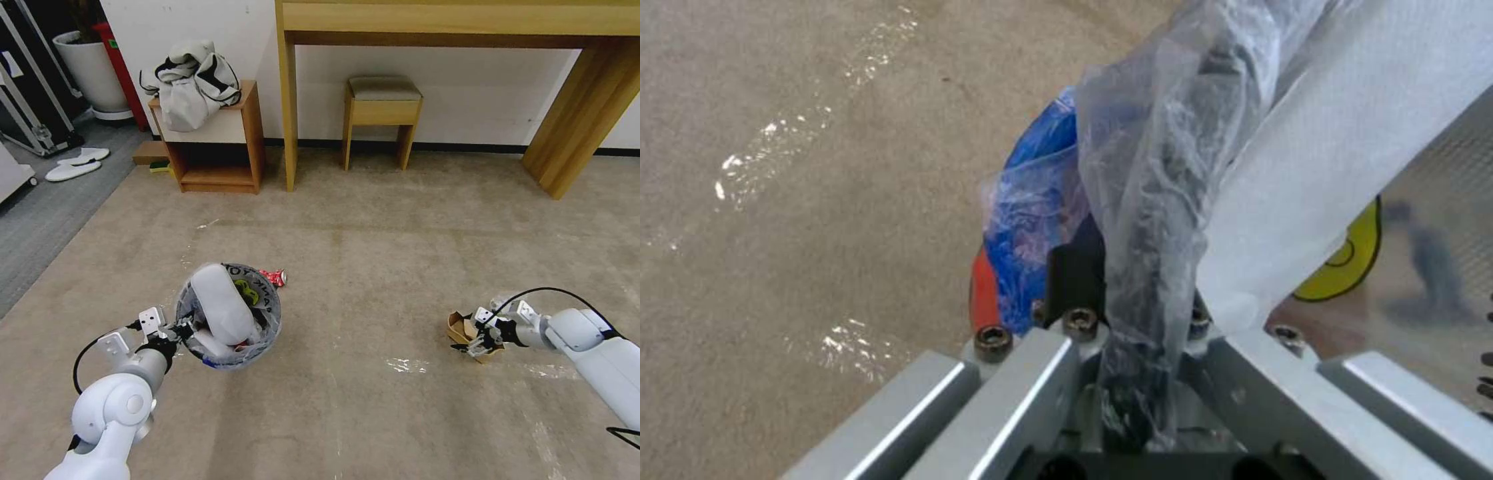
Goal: Pick up the trash bin and place the garbage on the floor into it.
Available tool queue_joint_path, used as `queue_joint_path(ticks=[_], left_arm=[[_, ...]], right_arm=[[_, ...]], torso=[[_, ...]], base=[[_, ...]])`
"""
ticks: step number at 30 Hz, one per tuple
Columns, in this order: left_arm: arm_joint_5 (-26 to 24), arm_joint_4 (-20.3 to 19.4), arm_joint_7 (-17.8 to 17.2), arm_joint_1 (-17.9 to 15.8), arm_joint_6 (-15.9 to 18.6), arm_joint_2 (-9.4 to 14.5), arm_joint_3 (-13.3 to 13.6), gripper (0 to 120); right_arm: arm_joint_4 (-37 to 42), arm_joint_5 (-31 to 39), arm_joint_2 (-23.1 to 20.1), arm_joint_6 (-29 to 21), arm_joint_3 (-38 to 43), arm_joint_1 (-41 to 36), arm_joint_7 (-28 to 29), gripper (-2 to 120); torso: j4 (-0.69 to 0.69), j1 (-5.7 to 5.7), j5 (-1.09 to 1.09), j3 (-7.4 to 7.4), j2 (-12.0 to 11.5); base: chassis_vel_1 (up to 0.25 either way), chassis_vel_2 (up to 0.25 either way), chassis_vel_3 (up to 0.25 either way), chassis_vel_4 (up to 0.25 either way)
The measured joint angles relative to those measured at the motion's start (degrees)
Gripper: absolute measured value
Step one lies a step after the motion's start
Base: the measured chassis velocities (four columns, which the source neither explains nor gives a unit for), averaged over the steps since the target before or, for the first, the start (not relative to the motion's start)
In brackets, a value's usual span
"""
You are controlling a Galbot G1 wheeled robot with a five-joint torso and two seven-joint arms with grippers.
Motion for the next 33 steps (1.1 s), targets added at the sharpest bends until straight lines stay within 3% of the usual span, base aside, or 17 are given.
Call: queue_joint_path(ticks=[16,33], left_arm=[[0.0,0.9,0.0,-0.3,0.0,-0.2,0.4,0],[1.2,1.7,0.9,0.0,-0.4,-0.6,0.7,0]], right_arm=[[-5.8,-2.0,3.6,1.5,1.7,-0.7,1.2,100],[-1.8,0.8,-2.4,2.7,5.4,-5.3,2.3,100]], torso=[[-0.01,0.0,0.01,0.0,0.0],[0.0,0.0,0.02,0.0,0.0]], base=[[0.0,0.0,0.0,0.0],[0.0,0.0,0.0,0.0]])
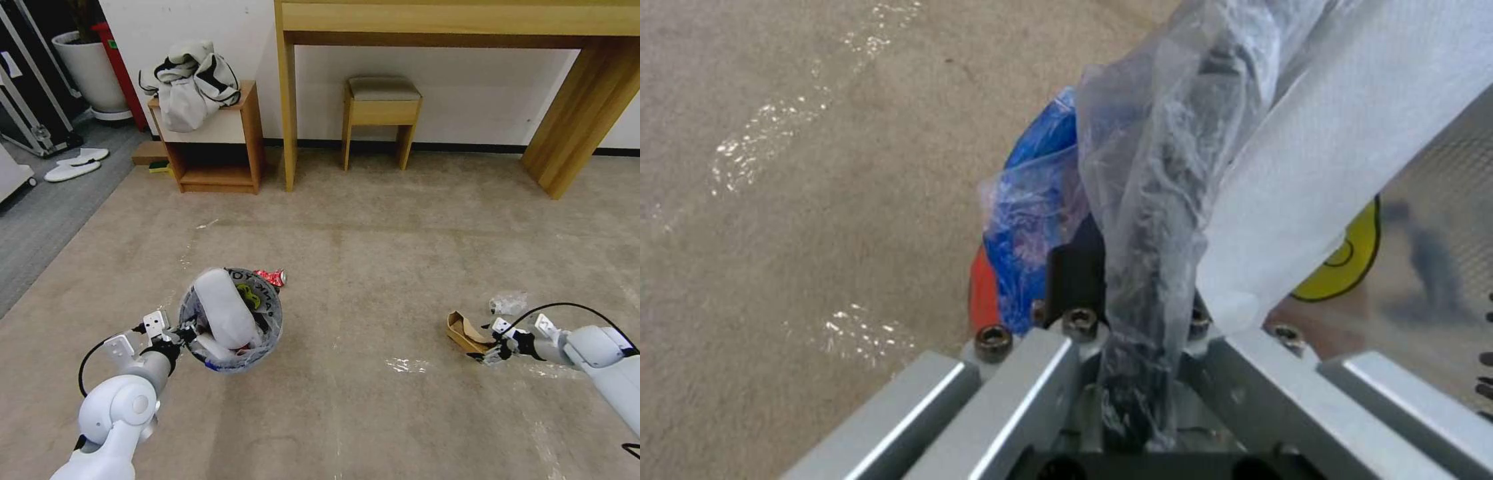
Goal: Pick up the trash bin and place the garbage on the floor into it.
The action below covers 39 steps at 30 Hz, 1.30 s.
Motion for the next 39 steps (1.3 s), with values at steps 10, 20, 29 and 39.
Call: queue_joint_path(ticks=[10,20,29,39], left_arm=[[0.5,-0.3,0.2,0.6,-0.2,-0.6,-0.1,0],[0.4,-0.3,0.0,0.4,-0.2,0.0,0.0,0],[0.3,0.3,0.0,-0.1,-0.2,0.1,0.4,0],[0.6,1.6,0.7,-0.7,-0.3,-0.4,1.1,0]], right_arm=[[-5.0,0.7,0.9,2.2,-0.2,0.9,1.1,100],[-16.0,-1.8,9.2,5.1,-1.7,5.9,4.5,100],[-23.2,-5.0,12.3,8.0,-1.8,8.7,7.5,100],[-29.8,-9.6,14.6,9.7,-1.7,10.2,14.7,99]], torso=[[-0.02,0.0,-0.01,0.0,0.0],[0.0,0.0,0.0,0.0,0.0],[0.0,0.0,-0.02,0.0,0.0],[-0.01,0.0,-0.02,0.0,0.0]], base=[[0.0,0.0,0.0,0.0],[0.0,0.0,0.0,0.0],[0.0,0.0,0.0,0.0],[0.0,0.0,0.0,0.0]])
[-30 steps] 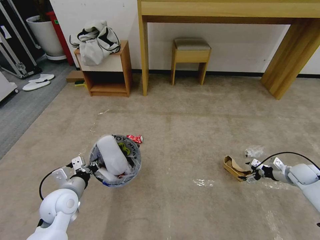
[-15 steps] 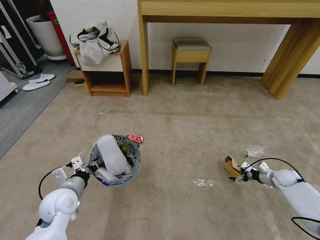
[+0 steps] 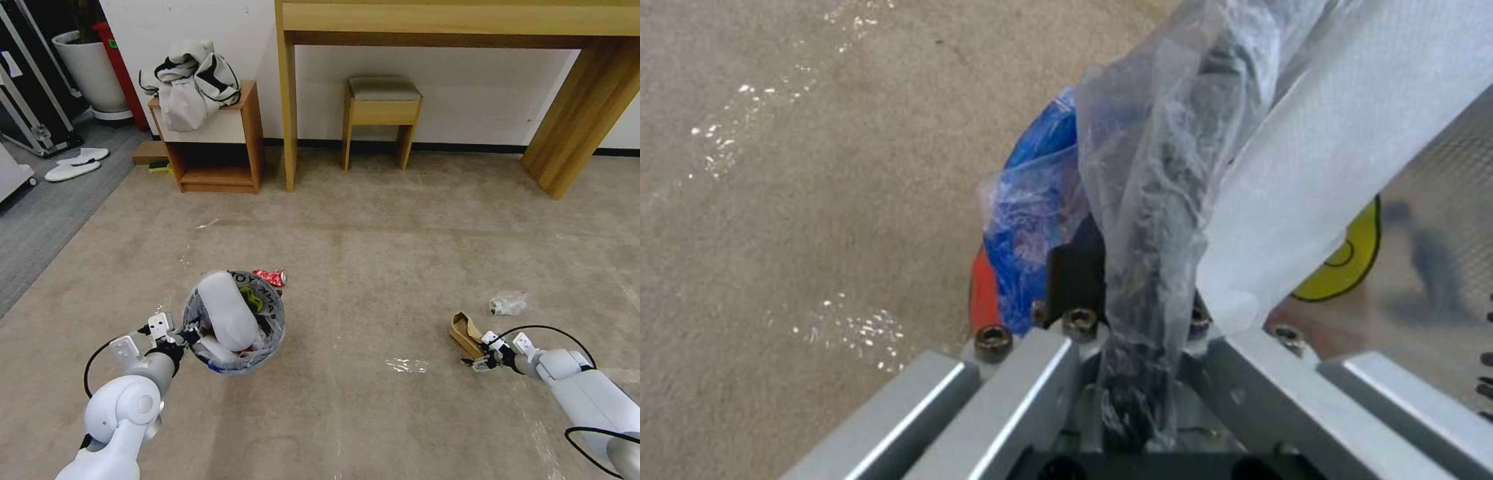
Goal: Pick up the trash bin and place the garbage on the floor into it.
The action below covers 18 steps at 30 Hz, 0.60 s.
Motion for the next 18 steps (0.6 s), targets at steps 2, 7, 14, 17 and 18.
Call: queue_joint_path(ticks=[2,7,14,17,18], left_arm=[[0.0,0.1,0.0,-0.1,0.0,0.0,0.0,0],[0.0,0.1,0.1,0.0,-0.1,0.2,0.0,0],[0.1,-0.2,0.1,0.2,-0.1,-0.1,0.0,0],[0.2,-0.3,0.1,0.2,-0.1,-0.3,0.0,0],[0.2,-0.3,0.1,0.2,-0.1,-0.3,0.0,0]], right_arm=[[-0.1,0.0,0.2,0.0,0.0,0.0,0.7,97],[0.2,0.1,0.6,-0.1,0.1,0.2,2.3,79],[1.6,0.9,0.7,0.0,0.4,-0.5,3.8,58],[3.4,1.5,0.0,0.0,0.8,-1.5,4.1,43],[3.4,1.5,0.0,0.0,0.8,-1.5,4.1,43]], torso=[[-0.01,0.0,-0.01,0.0,0.0],[-0.02,0.0,-0.01,0.0,0.0],[0.03,0.0,0.05,0.01,0.0],[-0.01,0.0,0.03,0.01,0.0],[-0.01,0.0,0.03,0.01,0.0]], base=[[0.0,0.0,0.0,0.0],[0.0,0.0,0.0,0.0],[0.0,0.0,0.0,0.0],[0.0,0.0,0.0,0.0],[0.0,0.0,0.0,0.0]])
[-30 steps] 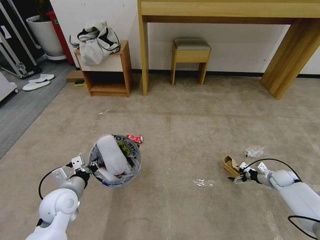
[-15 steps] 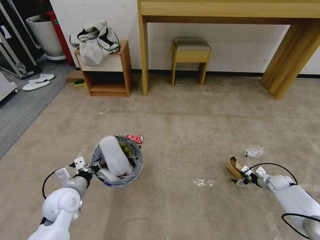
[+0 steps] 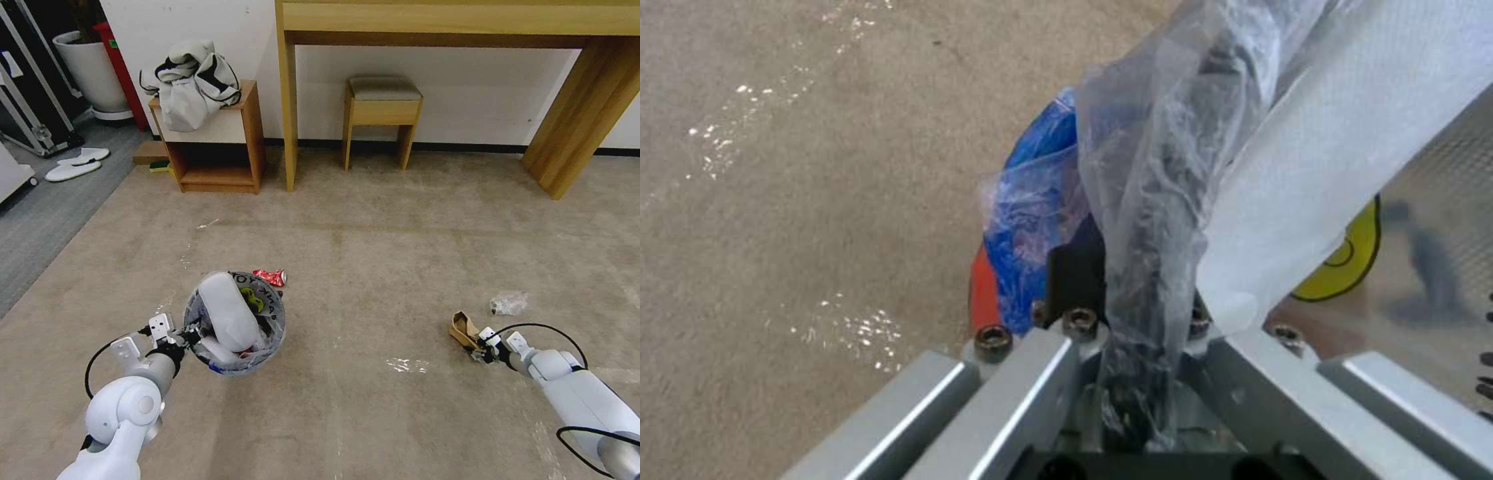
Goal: Pick up the trash bin and place the garbage on the floor into it.
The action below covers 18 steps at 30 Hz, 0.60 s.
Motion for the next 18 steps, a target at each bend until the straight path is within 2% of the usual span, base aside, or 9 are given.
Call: queue_joint_path(ticks=[2,4,6,8,10,12,18], left_arm=[[0.0,0.0,0.0,-0.1,0.0,0.0,0.0,0],[0.1,0.0,0.0,-0.1,0.0,0.0,0.0,0],[0.2,0.1,0.1,-0.1,-0.1,-0.3,0.0,0],[0.3,0.1,0.1,-0.1,-0.1,-0.3,0.0,0],[0.4,0.1,0.2,-0.2,-0.1,-0.5,0.1,0],[0.5,0.1,0.2,-0.1,-0.1,-0.5,0.2,0],[0.6,-0.5,0.5,0.3,-0.2,-0.4,0.3,0]], right_arm=[[1.5,0.5,-0.6,0.0,0.2,-0.6,0.1,31],[2.0,0.6,-0.9,0.0,0.2,-0.8,0.1,29],[4.1,1.1,-1.6,-0.5,0.3,-1.5,0.1,15],[4.3,1.1,-1.7,-0.6,0.3,-1.6,0.1,14],[4.5,1.4,-1.7,-0.9,0.3,-1.5,0.1,3],[4.5,1.5,-1.6,-1.0,0.3,-1.5,0.2,0],[6.2,2.4,-1.9,-1.8,0.3,-1.6,0.7,0]], torso=[[0.0,0.0,-0.01,0.0,0.0],[0.0,0.0,0.0,0.0,0.0],[0.0,0.0,-0.02,0.0,0.0],[0.0,0.0,-0.02,0.0,0.0],[0.0,0.0,-0.02,0.0,0.0],[0.0,0.0,-0.01,0.0,0.0],[0.02,0.0,-0.01,0.0,0.0]], base=[[0.0,0.0,0.0,0.0],[0.0,0.0,0.0,0.0],[0.0,0.0,0.0,0.0],[0.0,0.0,0.0,0.0],[0.0,0.0,0.0,0.0],[0.0,0.0,0.0,0.0],[0.0,0.0,0.0,0.0]])
